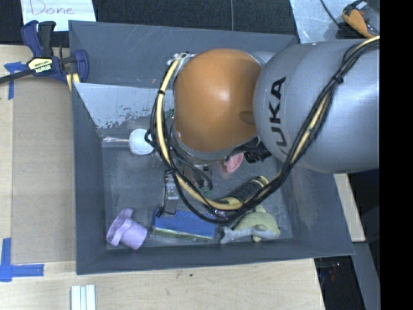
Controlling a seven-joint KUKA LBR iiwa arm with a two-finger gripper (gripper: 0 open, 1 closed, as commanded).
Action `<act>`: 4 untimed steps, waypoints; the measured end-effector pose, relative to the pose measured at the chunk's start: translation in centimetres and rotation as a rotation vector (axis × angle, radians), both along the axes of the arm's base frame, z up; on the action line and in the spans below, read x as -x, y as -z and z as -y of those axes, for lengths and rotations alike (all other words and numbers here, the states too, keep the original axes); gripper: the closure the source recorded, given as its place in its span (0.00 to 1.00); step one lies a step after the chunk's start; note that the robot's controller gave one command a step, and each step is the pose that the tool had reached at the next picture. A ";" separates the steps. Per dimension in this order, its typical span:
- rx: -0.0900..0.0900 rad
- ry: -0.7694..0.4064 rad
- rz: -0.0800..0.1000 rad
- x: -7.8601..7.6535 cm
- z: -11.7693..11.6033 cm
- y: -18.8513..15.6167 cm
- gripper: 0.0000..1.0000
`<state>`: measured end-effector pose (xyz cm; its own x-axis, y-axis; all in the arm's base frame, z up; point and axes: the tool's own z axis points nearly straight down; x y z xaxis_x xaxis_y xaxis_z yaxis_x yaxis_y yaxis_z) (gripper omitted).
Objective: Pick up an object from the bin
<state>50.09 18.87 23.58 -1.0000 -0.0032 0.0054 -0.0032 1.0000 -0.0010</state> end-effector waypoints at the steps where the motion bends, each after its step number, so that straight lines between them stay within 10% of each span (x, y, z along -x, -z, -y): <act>1: -0.002 0.004 0.008 -0.2 0.1 -0.4 0.00; 2: -0.003 -0.296 0.009 0.6 -3.9 11.6 0.00; 4: -0.003 -0.552 0.004 1.6 -5.3 10.4 0.00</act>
Offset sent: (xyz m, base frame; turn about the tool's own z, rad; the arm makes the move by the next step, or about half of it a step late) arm -0.0115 0.0557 -0.1658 -0.4159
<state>48.52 24.17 13.21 -0.8497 -0.5273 0.0011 -0.5273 0.8497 0.0004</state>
